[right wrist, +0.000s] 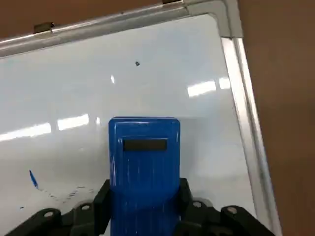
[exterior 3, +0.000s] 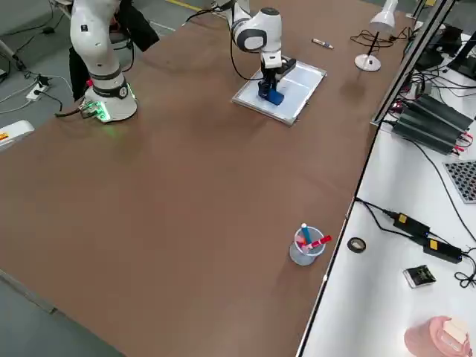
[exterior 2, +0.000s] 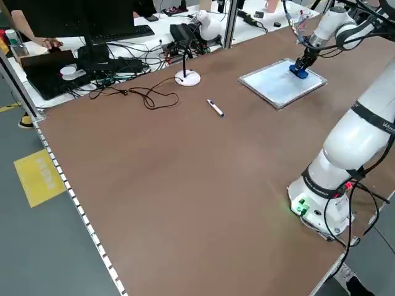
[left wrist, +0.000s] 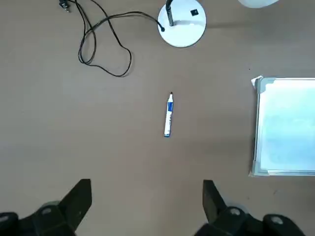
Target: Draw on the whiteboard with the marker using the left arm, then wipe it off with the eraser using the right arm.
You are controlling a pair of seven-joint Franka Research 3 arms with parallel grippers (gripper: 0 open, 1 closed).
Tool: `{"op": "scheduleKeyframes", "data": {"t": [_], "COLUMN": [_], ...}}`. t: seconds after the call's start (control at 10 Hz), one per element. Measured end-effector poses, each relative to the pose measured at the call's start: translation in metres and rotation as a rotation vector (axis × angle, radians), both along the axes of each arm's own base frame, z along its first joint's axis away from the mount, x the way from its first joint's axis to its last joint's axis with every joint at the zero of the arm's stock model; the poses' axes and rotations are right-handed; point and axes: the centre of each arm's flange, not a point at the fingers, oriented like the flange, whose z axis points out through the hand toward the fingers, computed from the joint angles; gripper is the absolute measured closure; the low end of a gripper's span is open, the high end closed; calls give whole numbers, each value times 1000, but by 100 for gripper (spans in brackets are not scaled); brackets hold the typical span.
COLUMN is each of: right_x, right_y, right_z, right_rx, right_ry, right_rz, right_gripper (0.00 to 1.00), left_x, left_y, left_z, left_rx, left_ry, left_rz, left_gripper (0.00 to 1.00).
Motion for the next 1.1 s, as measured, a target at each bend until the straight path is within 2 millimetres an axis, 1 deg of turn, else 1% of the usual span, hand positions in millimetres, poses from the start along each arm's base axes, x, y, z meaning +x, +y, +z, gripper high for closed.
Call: {"op": "scheduleKeyframes", "data": {"t": [0.1, 0.5, 0.7, 1.1], "right_x": [-1, -11, -17, -31], "right_y": [7, 55, 75, 102], "right_z": [0, 0, 0, -2], "right_rx": [7, 45, 61, 79], "right_ry": [-5, -31, -39, -43], "right_rz": [-7, -29, -36, -55], "right_gripper": [44, 44, 44, 44], "left_x": [0, 0, 0, 0], "left_y": [0, 1, 1, 1], "left_z": [0, 0, 0, 0], "left_rx": [0, 0, 0, 0], "left_ry": [0, 0, 0, 0], "left_rz": [1, 1, 2, 3], "left_gripper": [0, 0, 0, 0]}}
